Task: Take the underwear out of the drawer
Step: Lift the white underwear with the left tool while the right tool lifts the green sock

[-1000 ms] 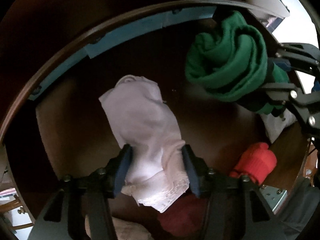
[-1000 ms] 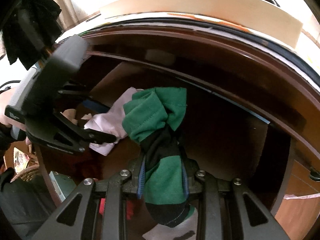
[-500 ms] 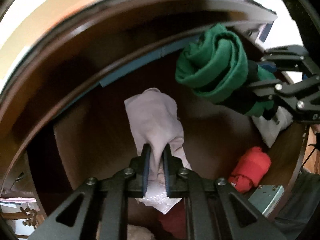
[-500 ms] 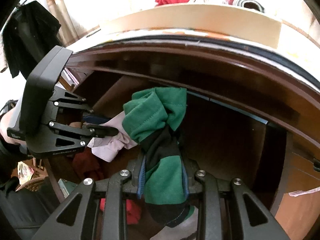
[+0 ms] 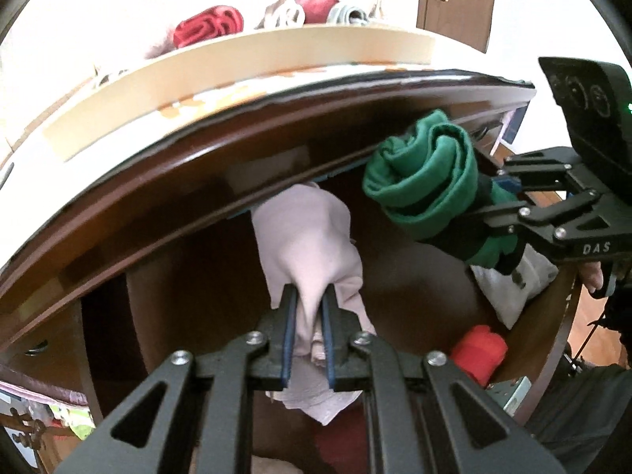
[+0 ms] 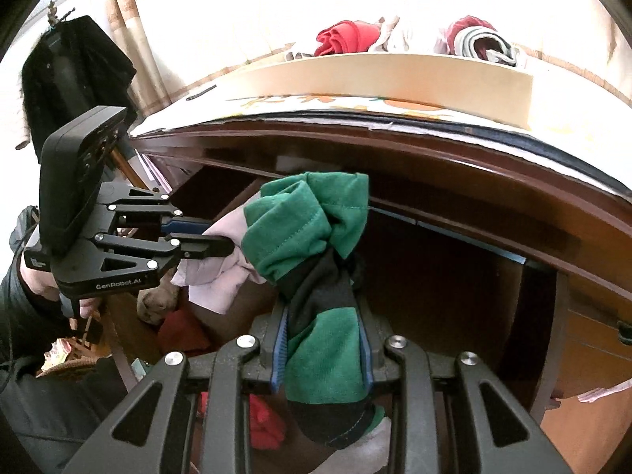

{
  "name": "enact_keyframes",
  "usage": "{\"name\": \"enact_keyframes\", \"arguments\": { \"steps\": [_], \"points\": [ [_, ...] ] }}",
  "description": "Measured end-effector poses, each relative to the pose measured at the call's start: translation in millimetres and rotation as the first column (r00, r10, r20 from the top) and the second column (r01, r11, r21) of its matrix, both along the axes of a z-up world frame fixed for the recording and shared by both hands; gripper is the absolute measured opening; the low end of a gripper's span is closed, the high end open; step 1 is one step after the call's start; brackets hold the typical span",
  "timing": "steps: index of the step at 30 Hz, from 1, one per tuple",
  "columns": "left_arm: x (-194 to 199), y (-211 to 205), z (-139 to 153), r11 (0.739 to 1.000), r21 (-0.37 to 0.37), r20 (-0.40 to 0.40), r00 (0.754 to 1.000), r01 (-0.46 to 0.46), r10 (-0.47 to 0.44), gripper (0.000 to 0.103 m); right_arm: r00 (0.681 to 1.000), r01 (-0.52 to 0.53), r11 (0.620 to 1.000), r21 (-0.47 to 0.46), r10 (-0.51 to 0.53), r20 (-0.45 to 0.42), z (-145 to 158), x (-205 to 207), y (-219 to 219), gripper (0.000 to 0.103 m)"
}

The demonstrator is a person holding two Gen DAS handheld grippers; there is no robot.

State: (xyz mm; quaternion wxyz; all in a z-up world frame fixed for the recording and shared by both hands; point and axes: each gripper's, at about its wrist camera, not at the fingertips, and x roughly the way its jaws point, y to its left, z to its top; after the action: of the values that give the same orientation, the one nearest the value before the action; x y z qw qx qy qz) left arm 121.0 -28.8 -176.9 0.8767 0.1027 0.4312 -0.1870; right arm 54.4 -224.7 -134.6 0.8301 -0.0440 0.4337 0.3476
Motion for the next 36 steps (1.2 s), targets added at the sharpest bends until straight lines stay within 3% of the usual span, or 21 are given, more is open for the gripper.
{"name": "enact_keyframes", "arguments": {
  "steps": [12,25,36],
  "points": [
    [-34.8,12.2,14.3,0.999,-0.028,0.077,0.996,0.043,-0.041,0.007,0.999,-0.006,0.999,0.044,0.004,0.034,6.3,-9.1,-15.3,0.031],
    [-75.3,30.9,23.6,0.997,-0.071,0.111,0.994,0.028,-0.02,0.007,0.999,-0.003,0.998,0.066,0.0,0.052,10.4,-12.2,-17.0,0.031],
    [-98.5,30.8,46.4,0.995,-0.095,0.203,0.979,0.029,-0.009,0.006,0.995,-0.009,0.996,0.085,0.001,0.097,16.2,-21.6,-20.1,0.031]
  ]
}}
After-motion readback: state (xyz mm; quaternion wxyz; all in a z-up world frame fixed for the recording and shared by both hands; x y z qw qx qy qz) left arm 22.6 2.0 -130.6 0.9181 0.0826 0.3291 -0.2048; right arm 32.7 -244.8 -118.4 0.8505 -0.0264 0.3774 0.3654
